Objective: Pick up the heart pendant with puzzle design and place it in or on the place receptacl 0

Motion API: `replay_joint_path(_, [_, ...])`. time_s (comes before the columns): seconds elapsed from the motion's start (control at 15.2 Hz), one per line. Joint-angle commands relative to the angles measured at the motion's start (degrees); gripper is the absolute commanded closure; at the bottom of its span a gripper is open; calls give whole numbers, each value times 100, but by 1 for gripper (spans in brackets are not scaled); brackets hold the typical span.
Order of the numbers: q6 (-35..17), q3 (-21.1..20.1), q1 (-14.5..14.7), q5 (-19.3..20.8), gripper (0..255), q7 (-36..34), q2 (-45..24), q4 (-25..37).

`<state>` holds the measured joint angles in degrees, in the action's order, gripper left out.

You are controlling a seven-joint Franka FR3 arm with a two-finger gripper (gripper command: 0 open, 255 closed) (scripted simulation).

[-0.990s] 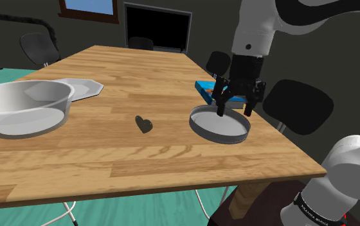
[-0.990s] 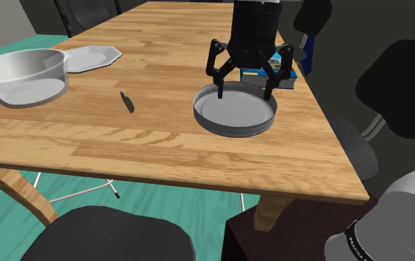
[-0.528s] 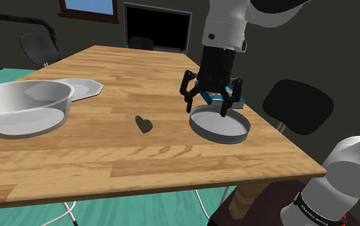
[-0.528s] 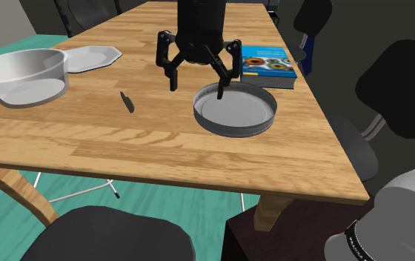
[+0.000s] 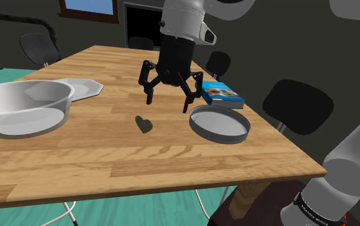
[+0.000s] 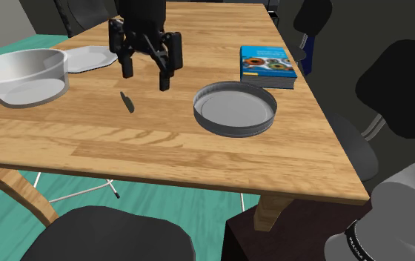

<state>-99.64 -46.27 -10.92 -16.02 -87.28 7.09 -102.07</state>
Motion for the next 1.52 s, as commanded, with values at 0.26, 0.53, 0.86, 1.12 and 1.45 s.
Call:
replay_joint_path(0.26, [-250, -384, 222, 955, 0, -1447, -1244, 861])
replay_joint_path(0.53, [-555, -394, 246, 963, 0, -1449, -1258, 569])
replay_joint_path(0.86, [-674, -400, 258, 972, 0, -1455, -1273, 462])
replay_joint_path(1.12, [-673, -400, 258, 973, 0, -1455, -1273, 463])
replay_joint_path(1.45, [-674, -400, 258, 971, 255, -1454, -1272, 461])
